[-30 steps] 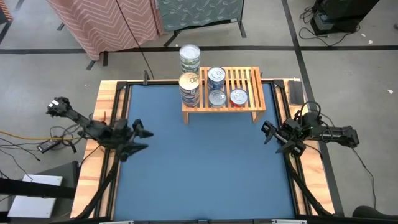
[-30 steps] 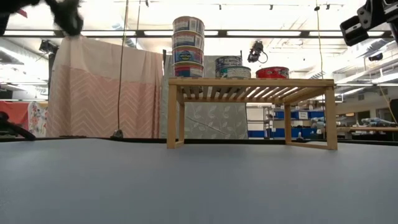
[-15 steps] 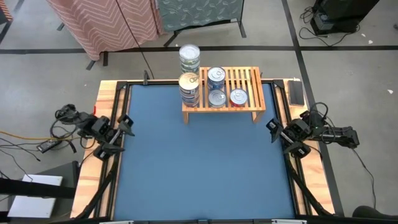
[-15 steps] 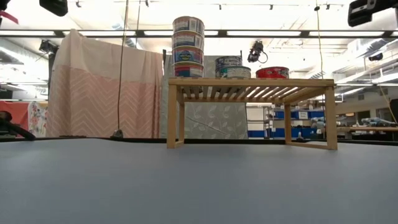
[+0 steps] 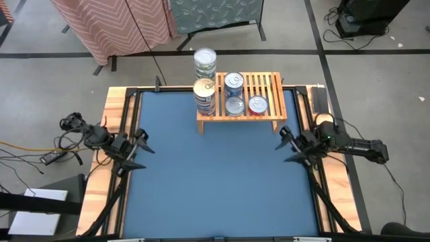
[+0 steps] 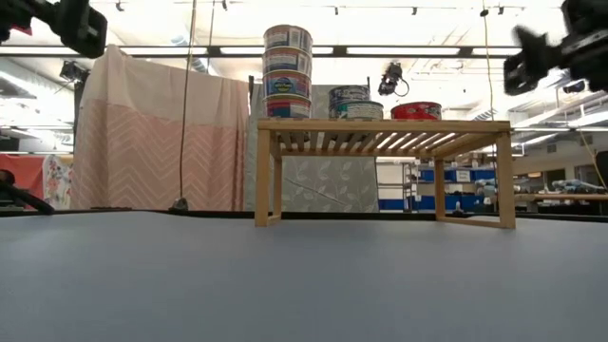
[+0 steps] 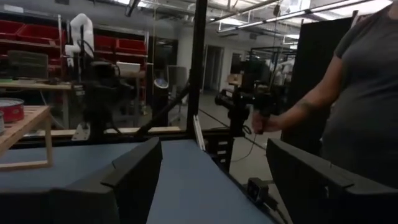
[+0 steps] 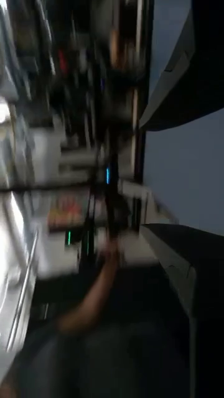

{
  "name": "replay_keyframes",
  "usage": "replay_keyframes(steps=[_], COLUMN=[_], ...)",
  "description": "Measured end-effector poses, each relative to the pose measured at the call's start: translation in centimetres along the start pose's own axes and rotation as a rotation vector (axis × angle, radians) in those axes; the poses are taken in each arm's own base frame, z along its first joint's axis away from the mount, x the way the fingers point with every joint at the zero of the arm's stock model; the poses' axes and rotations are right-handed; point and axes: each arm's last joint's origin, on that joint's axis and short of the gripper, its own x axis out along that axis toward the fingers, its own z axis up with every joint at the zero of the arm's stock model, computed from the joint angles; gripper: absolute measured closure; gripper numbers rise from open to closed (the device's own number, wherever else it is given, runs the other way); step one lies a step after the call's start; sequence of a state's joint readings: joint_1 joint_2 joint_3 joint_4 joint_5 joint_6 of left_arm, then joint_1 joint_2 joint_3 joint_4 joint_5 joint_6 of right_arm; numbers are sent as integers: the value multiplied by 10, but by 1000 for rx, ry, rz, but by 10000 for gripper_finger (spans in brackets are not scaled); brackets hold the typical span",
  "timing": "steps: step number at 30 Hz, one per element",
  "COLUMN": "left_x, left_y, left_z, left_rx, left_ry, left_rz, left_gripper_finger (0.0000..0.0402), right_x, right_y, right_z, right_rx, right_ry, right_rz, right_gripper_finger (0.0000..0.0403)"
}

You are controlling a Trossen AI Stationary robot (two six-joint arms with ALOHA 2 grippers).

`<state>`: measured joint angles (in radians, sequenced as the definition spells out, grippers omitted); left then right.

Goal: Stack canned seafood by type on shelf
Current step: Return to Home Position

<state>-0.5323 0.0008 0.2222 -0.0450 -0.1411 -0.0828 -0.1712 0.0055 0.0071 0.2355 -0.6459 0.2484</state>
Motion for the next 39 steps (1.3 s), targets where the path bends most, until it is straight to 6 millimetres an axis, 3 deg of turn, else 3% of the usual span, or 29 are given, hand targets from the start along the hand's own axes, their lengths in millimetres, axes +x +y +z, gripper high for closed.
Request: replay_keyframes(steps=[6,9,14,19,27,39], left_x=[0,0,0,-1,8,9], left_y=[0,1,1,6,9,3], left_z=[-2,-3,-8,-16,-62,-62], left_rx=[15,18,17,32,4,-44], left_ry=[17,34,86,135,100,93], left_rz=[7,10,30,167,169,-25], left_gripper_finger=[106,106,106,106,106,106], right_x=[-4,-6,-6,-5,-4,-4], right_y=[-15,-20,-20,-19,-18,-18], right_z=[-15,-16,-18,-18,-18,-18], right_rx=[-2,-95,-135,-120,-111,-114], right_ry=[89,109,137,135,134,135], right_rz=[-429,-592,-589,-571,-556,-551], right_gripper_finger=[145,142,144,146,142,142])
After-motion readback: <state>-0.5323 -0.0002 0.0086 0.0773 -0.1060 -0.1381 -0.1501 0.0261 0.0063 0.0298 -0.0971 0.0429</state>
